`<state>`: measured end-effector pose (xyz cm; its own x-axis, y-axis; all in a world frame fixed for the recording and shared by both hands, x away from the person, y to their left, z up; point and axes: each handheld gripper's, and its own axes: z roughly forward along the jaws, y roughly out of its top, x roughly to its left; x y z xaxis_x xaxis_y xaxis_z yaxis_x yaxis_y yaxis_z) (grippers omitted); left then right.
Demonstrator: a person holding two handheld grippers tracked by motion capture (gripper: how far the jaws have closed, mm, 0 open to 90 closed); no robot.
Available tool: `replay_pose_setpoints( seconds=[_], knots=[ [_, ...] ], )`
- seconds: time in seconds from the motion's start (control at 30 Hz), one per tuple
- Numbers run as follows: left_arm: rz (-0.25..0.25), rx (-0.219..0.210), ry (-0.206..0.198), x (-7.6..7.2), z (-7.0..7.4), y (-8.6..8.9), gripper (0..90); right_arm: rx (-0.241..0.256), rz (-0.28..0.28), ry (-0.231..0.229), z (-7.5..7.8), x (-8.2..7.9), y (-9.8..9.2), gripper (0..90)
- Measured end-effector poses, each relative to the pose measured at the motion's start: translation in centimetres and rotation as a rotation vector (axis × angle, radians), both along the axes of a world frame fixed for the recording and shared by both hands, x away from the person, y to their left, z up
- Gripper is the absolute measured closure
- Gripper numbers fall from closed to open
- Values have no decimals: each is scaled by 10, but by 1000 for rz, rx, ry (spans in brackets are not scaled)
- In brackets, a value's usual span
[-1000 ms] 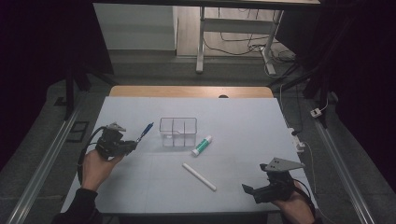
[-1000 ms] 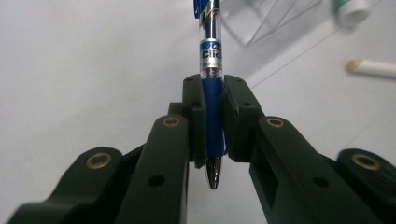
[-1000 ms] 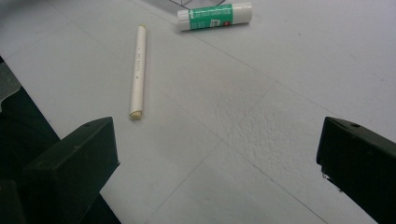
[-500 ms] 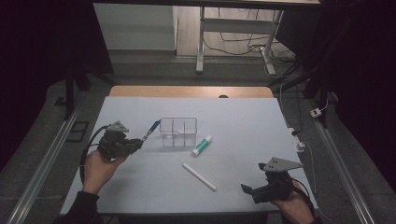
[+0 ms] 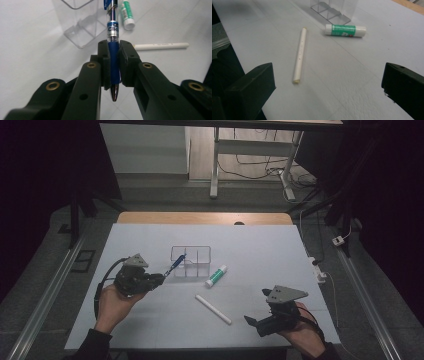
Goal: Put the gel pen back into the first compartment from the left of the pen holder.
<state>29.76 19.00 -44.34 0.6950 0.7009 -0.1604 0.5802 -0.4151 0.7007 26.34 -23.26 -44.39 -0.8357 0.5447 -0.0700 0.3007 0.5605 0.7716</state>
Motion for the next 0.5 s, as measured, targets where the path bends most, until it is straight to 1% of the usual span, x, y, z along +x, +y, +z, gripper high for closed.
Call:
replay_pose_setpoints(
  seconds=[0.03,0.23,0.3,0.4,0.5],
  knots=[
    [-3,-2,0,-1,0,-1,795,-14,8,-3,1,1,4,0],
    [-35,-9,5,-7,1,-12,795,-31,55,-12,4,4,21,0],
    [-44,-8,7,-9,1,-15,795,-44,59,-35,6,6,29,0],
    [-57,-13,10,-12,1,-20,795,-54,69,-50,8,8,38,0],
    [-72,-15,11,-15,1,-23,795,-83,94,-68,9,11,47,0]
  ],
)
